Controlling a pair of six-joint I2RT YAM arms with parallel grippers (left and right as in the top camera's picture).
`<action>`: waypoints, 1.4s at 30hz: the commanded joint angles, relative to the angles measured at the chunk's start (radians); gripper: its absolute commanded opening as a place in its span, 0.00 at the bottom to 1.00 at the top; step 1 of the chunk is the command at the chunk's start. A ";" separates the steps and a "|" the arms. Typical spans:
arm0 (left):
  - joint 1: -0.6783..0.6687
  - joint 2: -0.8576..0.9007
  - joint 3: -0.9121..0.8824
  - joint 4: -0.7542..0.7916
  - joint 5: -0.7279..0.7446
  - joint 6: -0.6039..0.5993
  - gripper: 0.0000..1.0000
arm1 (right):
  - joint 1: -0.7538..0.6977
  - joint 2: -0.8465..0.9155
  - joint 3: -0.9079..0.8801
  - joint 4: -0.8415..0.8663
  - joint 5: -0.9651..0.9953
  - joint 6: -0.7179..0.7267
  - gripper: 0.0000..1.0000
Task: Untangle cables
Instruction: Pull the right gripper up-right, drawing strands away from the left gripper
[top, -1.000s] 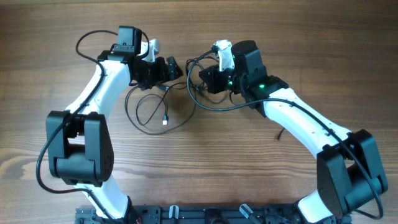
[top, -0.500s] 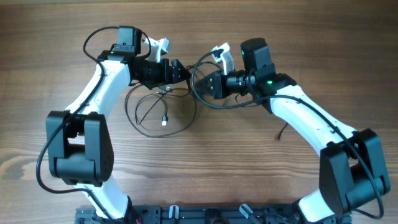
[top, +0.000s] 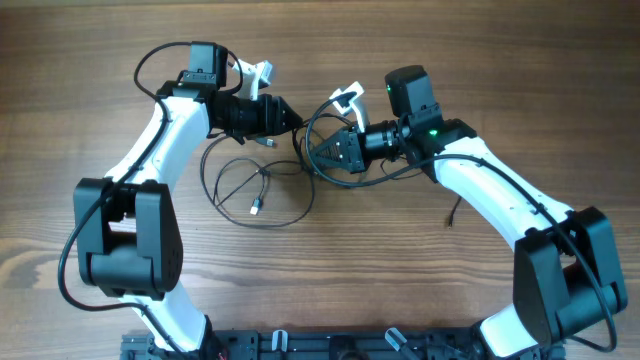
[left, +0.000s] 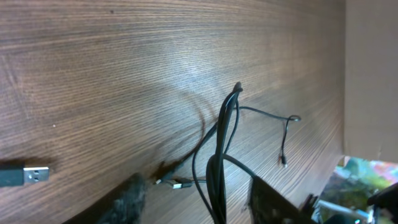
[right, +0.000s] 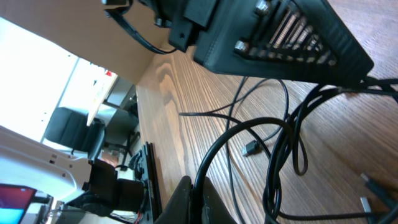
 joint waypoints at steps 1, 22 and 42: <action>0.002 0.012 -0.005 0.000 0.019 0.014 0.45 | 0.002 -0.002 0.014 0.023 -0.035 -0.026 0.04; -0.078 0.012 -0.005 -0.009 0.013 -0.008 0.29 | 0.002 -0.002 0.014 0.026 0.076 0.005 0.04; -0.055 0.012 -0.005 -0.053 -0.749 -0.459 0.04 | -0.041 -0.010 0.014 0.026 0.110 0.143 0.04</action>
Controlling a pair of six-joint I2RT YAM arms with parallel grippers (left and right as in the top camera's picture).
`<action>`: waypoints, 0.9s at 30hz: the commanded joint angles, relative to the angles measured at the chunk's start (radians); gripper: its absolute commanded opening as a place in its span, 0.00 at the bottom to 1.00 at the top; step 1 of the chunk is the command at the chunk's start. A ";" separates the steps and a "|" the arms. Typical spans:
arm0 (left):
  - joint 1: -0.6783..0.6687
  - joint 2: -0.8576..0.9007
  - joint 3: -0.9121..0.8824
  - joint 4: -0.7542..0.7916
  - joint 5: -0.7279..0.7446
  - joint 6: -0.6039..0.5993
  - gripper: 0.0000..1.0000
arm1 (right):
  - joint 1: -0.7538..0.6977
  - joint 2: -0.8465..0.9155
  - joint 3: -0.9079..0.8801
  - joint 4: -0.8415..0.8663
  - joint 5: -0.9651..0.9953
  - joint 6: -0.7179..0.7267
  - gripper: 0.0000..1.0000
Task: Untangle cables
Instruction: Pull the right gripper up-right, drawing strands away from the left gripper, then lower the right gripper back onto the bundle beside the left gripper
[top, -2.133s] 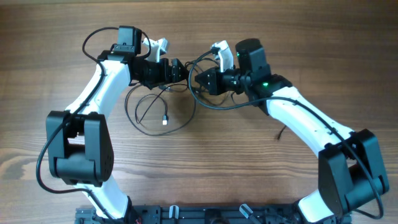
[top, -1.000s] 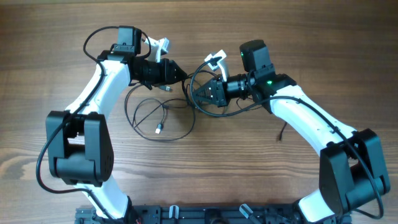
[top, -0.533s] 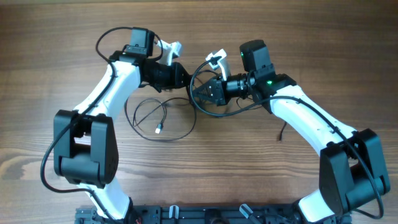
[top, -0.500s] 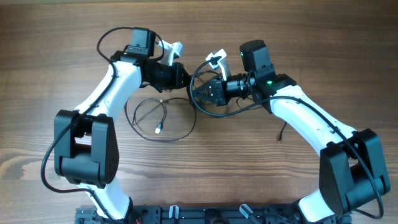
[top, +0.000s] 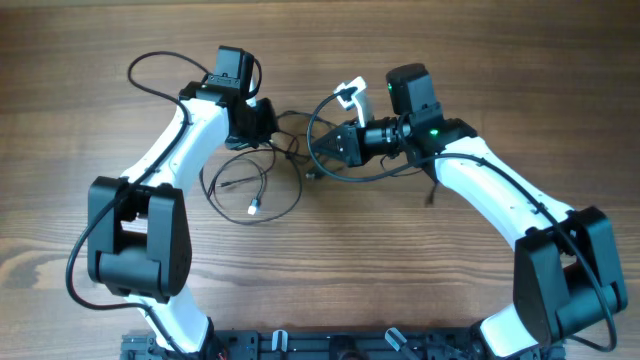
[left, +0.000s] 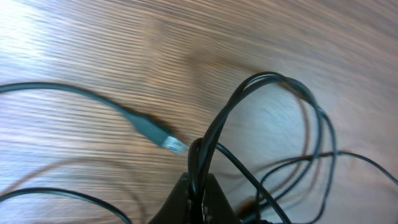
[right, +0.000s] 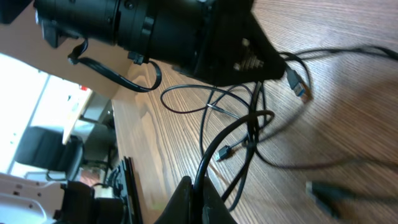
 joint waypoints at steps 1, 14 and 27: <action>0.039 0.012 -0.005 -0.003 -0.141 -0.072 0.04 | -0.038 -0.016 0.014 -0.001 0.000 0.089 0.04; 0.055 0.012 -0.005 -0.005 -0.101 -0.075 0.04 | -0.055 -0.306 0.014 -0.201 0.526 0.087 0.04; 0.056 0.012 -0.005 0.040 0.286 0.137 0.04 | -0.036 -0.259 0.013 -0.340 0.585 0.121 0.04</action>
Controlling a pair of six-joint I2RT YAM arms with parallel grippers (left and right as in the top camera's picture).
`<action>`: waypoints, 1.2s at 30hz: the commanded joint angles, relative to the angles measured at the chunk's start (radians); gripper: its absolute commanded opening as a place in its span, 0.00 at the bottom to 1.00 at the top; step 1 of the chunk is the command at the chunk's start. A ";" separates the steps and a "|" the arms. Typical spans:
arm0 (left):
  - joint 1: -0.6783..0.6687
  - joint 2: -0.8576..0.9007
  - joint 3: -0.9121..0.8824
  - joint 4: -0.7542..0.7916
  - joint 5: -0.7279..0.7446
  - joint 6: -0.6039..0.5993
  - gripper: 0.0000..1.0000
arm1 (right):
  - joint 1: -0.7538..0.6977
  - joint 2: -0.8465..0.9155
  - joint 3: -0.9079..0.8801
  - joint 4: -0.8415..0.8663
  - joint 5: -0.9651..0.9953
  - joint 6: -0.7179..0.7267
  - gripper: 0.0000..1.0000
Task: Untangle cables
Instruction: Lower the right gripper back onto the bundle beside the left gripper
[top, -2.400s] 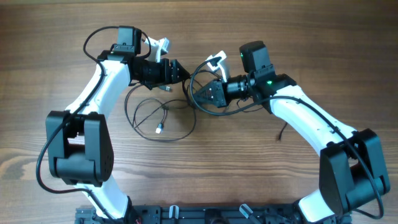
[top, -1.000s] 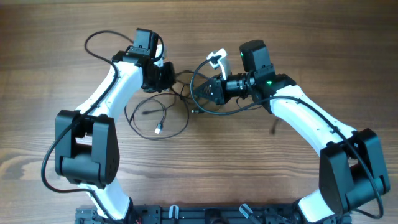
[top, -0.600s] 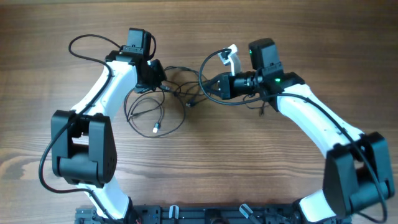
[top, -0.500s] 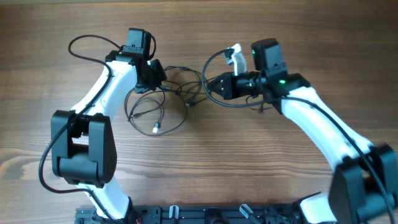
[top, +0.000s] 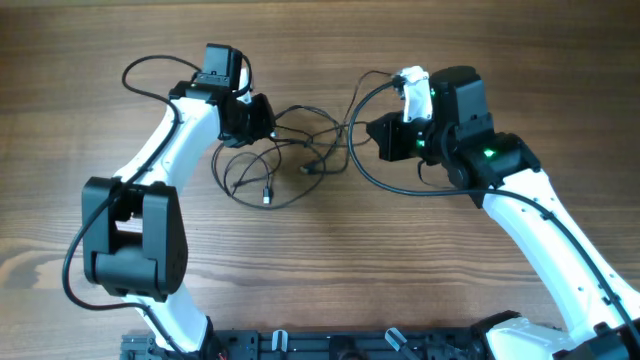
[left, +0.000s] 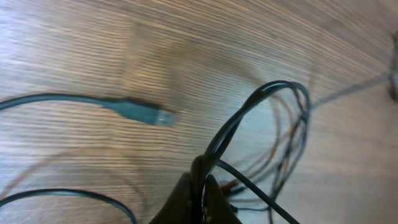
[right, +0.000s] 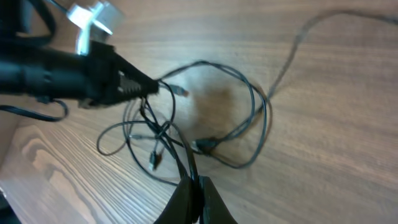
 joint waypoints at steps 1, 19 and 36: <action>0.014 0.012 -0.005 0.011 0.138 0.119 0.04 | 0.011 0.068 0.013 -0.029 0.035 0.046 0.04; 0.014 0.012 -0.005 0.015 0.226 0.167 0.04 | 0.129 0.426 0.013 0.043 0.024 0.235 0.16; 0.014 0.012 -0.005 0.018 0.225 0.167 0.07 | 0.081 0.336 0.130 0.140 -0.308 0.344 1.00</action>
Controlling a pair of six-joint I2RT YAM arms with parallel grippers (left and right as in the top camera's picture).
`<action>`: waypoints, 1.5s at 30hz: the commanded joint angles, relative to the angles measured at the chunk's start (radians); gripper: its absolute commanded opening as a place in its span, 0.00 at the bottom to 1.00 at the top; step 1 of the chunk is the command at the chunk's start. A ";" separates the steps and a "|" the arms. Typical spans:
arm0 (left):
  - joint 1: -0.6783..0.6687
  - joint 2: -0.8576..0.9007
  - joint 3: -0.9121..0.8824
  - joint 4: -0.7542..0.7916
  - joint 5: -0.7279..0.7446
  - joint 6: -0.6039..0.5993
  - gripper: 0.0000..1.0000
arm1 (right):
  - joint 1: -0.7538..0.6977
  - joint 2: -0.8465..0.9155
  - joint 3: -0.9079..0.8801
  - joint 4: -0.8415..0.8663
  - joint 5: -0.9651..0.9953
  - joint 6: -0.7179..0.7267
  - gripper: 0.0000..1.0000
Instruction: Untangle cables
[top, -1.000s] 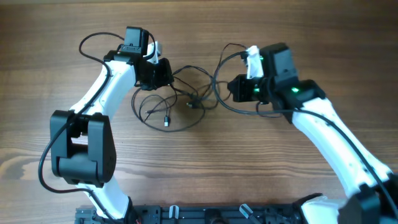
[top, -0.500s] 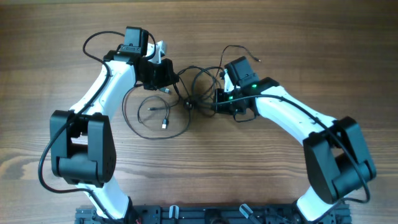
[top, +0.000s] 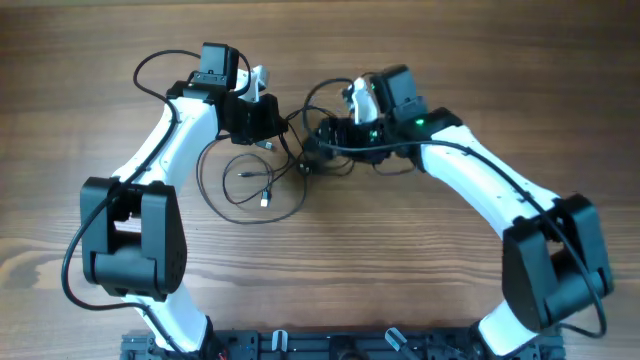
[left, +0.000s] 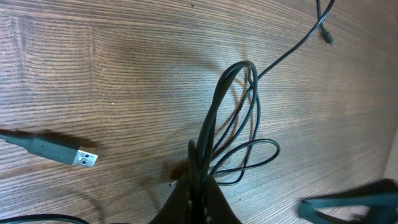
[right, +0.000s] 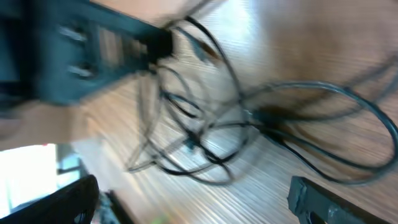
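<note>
Several thin black cables lie tangled (top: 252, 186) on the wooden table, between the two arms. My left gripper (top: 277, 127) is shut on a doubled loop of black cable (left: 229, 93), pinched between its jaws (left: 199, 198) low in the left wrist view. A grey USB plug (left: 61, 151) lies loose to the left of it. My right gripper (top: 316, 144) is at the right edge of the tangle, its fingers (right: 320, 198) wide apart and open over the crossing strands (right: 186, 124); that view is blurred.
The brown wooden table (top: 420, 290) carries everything. A small plug on a thin lead (left: 326, 34) lies beyond the held loop. The black mounting rail (top: 320, 345) of both arms runs along the front edge.
My right gripper was shut on a cable out to the right of the tangle. It is now open and further left, at the tangle beside my left gripper, which still holds its loop.
Both grippers were shut on cables close together over the tangle. The left then stood further left with its loop, the right still holding. Later the right held its cable out to the right, strands spread. Now the right is open, back at the tangle.
</note>
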 joint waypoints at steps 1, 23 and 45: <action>0.006 0.012 -0.005 0.004 0.019 0.024 0.08 | -0.004 -0.037 0.025 0.032 -0.031 0.172 1.00; 0.006 0.012 -0.005 0.009 0.019 0.024 0.06 | 0.206 0.037 -0.042 0.055 0.356 -0.195 0.74; 0.006 0.012 -0.005 0.012 0.019 0.024 0.04 | 0.158 -0.008 -0.040 0.161 0.212 -0.095 0.04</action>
